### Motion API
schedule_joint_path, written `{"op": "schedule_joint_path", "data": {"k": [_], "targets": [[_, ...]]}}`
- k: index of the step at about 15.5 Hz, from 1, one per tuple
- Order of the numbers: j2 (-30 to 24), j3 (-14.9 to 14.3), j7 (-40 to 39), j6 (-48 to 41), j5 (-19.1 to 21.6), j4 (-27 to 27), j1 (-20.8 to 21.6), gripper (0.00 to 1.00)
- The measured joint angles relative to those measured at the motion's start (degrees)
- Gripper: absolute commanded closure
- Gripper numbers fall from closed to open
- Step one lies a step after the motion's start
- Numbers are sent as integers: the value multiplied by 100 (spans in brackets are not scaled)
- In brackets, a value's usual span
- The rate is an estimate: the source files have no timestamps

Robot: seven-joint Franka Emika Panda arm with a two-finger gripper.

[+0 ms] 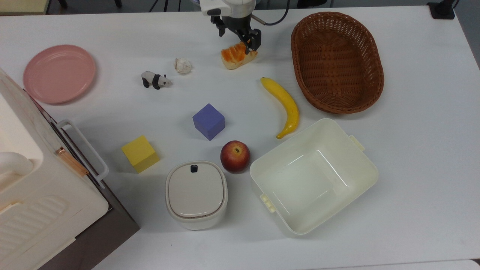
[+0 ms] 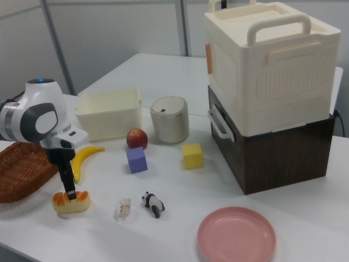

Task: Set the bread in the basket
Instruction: 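Lower the open gripper over the bread roll, then close the gripper on the bread roll and lift it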

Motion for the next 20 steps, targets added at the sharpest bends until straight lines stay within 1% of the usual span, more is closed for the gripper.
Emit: {"op": "schedule_joint_path", "data": {"k": [3,12,13,17,20], "targets": [[125,0,0,27,-35,0,13,0],[34,-8,0,28,-86,-21,14,0],[3,-7,0,34,-86,-66,14,0],[-194,-7,0,499,-129,-549,14,0],[-268,-8,-1,588,-157,-673,14,0]]}}
